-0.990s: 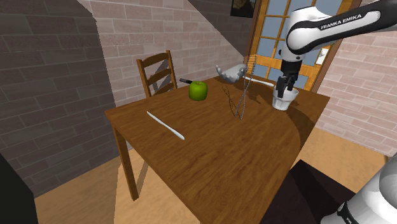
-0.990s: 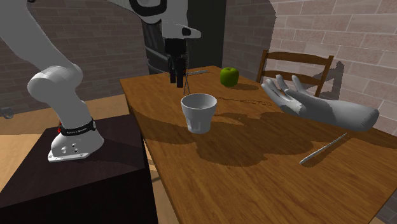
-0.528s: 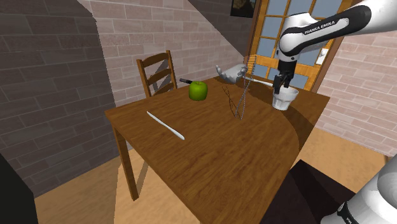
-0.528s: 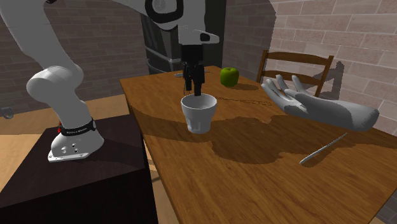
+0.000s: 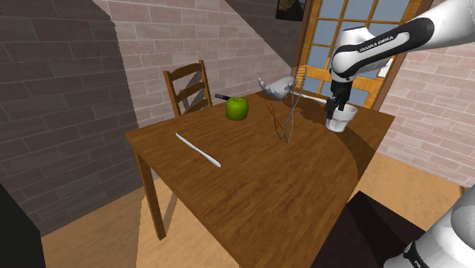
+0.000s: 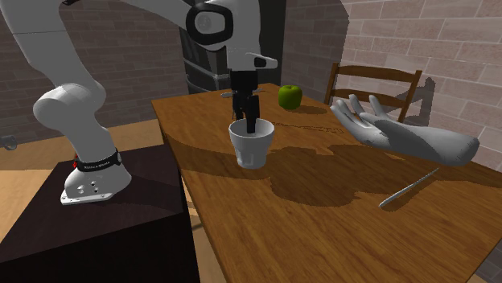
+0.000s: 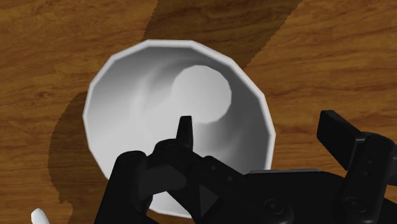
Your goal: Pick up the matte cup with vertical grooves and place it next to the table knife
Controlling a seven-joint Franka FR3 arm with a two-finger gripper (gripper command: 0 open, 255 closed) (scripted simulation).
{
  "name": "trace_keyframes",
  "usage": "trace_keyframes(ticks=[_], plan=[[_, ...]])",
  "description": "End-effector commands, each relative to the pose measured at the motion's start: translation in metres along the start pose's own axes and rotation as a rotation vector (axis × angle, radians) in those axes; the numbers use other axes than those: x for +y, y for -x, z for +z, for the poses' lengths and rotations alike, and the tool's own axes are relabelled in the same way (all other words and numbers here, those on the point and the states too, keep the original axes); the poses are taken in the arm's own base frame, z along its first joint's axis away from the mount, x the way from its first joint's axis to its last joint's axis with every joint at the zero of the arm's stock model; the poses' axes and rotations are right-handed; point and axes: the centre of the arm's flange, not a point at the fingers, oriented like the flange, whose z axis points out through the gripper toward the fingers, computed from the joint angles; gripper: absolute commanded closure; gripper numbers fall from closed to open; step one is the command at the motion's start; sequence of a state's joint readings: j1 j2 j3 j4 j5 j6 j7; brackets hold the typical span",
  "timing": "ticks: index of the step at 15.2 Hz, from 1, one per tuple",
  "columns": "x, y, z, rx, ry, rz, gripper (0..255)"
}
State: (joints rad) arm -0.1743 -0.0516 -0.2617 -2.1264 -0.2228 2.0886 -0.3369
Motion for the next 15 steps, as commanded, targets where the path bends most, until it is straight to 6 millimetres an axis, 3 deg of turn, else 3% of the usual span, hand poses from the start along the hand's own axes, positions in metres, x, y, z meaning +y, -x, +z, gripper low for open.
trace_keyframes(ticks=[1,6,7,15], plan=[[0.0001,0.0000,0.0011,0.000,0.000,0.000,0],[0.0001,0.0000,0.0011,0.000,0.000,0.000,0],[0.0001,0.0000,0.0011,0.000,0.000,0.000,255],[0.0000,-0.0001,0.0011,0.000,0.000,0.000,255]])
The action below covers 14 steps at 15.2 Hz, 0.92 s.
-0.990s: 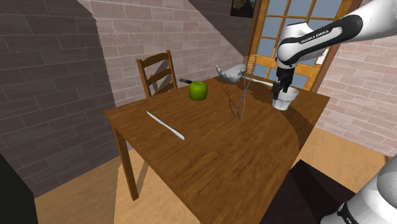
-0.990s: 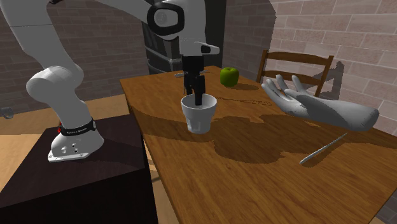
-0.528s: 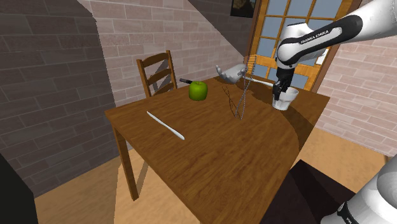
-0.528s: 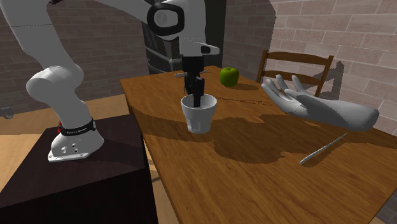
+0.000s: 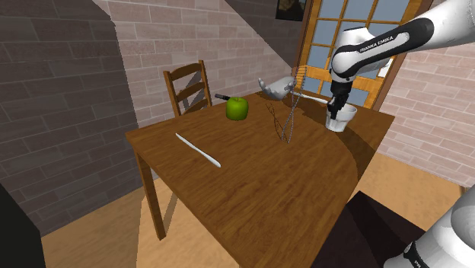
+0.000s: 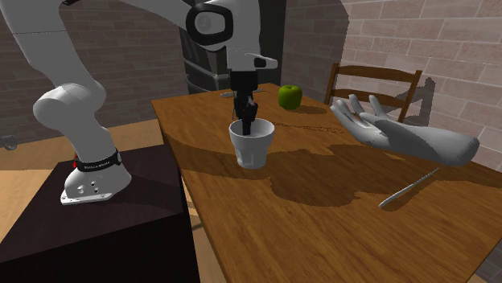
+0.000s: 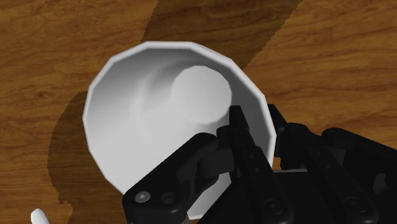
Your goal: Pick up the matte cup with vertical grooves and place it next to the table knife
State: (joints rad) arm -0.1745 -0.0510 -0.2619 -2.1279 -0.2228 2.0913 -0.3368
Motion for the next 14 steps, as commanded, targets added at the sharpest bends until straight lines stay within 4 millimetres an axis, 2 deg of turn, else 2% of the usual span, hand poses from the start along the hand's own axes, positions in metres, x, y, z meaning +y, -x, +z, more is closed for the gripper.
trace_keyframes(ticks=[1,14], plan=[[0.000,0.000,0.000,0.000,0.000,0.000,255],[0.012,0.004,-0.067,0.000,0.000,0.000,255]])
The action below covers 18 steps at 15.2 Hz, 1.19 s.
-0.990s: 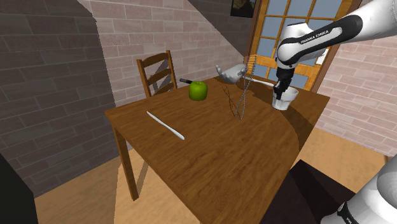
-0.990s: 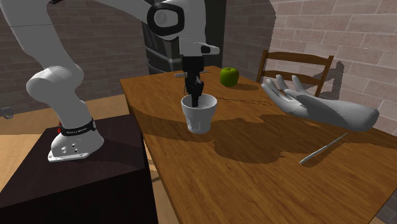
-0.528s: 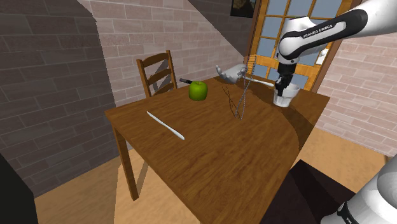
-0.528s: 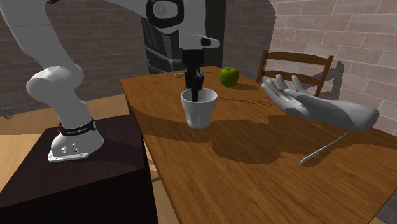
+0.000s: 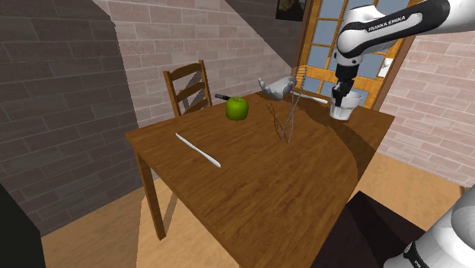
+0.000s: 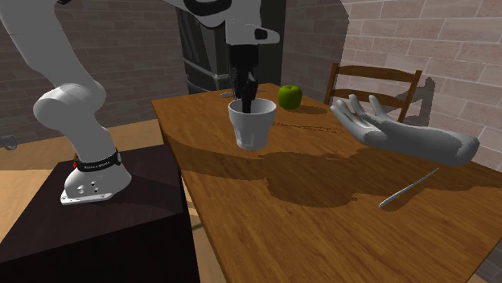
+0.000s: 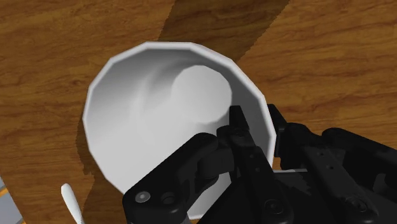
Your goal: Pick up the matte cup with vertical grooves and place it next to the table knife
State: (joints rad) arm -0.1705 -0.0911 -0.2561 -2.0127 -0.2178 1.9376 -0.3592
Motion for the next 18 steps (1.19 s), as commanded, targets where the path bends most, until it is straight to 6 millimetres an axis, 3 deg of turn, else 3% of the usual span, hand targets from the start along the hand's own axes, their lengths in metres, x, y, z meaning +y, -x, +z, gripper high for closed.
trace_keyframes(ticks=[1,18], plan=[[0.001,0.001,-0.012,0.000,0.000,0.000,255],[0.017,0.006,-0.100,0.000,0.000,0.000,255]])
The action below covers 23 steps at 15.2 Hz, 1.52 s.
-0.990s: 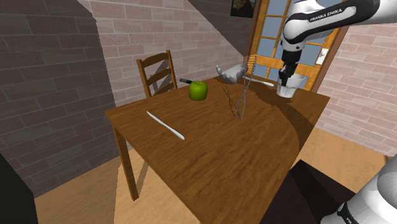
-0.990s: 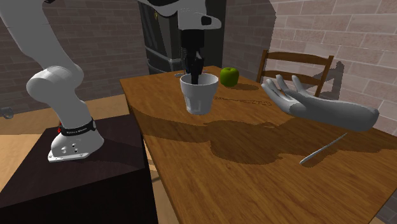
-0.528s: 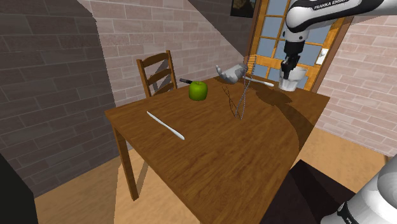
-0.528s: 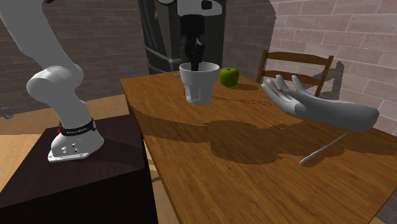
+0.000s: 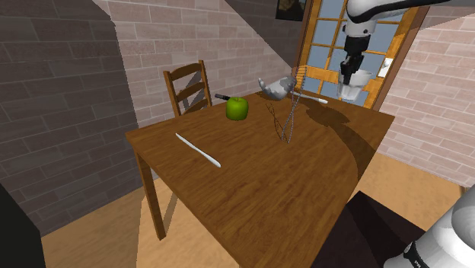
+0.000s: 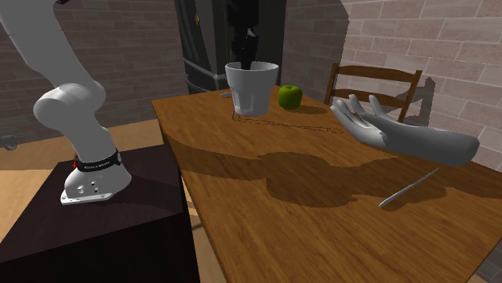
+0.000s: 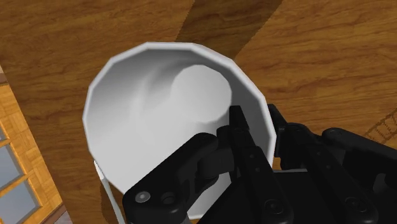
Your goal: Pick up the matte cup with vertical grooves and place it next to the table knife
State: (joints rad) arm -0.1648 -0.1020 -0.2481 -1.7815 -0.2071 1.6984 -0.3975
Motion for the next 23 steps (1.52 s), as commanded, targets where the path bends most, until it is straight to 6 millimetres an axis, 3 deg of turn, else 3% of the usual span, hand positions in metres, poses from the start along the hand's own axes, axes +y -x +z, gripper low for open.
trace_keyframes(ticks=[1,4,23], plan=[[0.002,0.000,-0.011,0.000,0.000,0.000,255],[0.004,0.001,-0.023,0.000,0.000,0.000,255],[-0.227,-0.086,-0.069,0.000,0.000,0.000,255]])
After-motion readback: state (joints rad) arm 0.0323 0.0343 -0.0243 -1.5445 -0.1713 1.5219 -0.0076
